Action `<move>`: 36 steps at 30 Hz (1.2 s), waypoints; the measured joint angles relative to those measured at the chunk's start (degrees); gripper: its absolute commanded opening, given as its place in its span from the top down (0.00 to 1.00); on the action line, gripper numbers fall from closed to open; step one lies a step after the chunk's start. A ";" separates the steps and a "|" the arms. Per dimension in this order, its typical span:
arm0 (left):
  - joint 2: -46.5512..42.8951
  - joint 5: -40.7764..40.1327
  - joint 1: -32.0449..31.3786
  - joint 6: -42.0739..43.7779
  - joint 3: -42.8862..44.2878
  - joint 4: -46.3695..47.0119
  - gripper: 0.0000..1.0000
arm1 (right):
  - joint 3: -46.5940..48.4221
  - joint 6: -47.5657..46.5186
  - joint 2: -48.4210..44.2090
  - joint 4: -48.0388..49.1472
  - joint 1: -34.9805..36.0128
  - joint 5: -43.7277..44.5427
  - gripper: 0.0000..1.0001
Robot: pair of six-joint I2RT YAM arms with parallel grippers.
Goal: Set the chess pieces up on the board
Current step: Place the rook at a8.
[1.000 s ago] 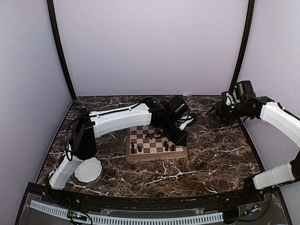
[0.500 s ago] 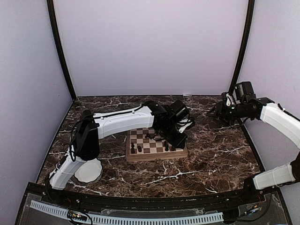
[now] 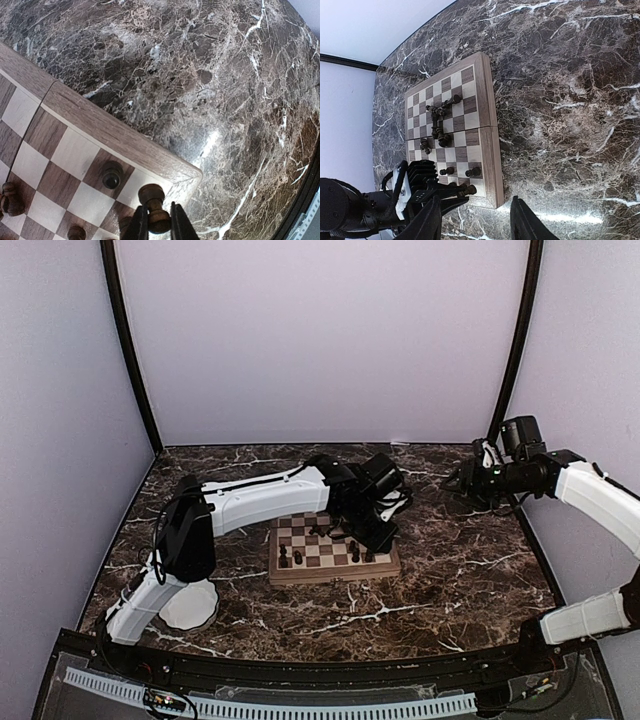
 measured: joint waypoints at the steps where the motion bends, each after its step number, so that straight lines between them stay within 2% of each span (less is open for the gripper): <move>1: 0.04 0.00 0.13 -0.02 0.00 -0.02 1.00 | 0.00 0.02 0.00 0.02 0.00 -0.02 0.52; 36: 0.24 1.51 0.20 -0.68 0.00 -1.38 0.98 | -0.70 0.09 0.24 2.08 0.00 -1.64 0.52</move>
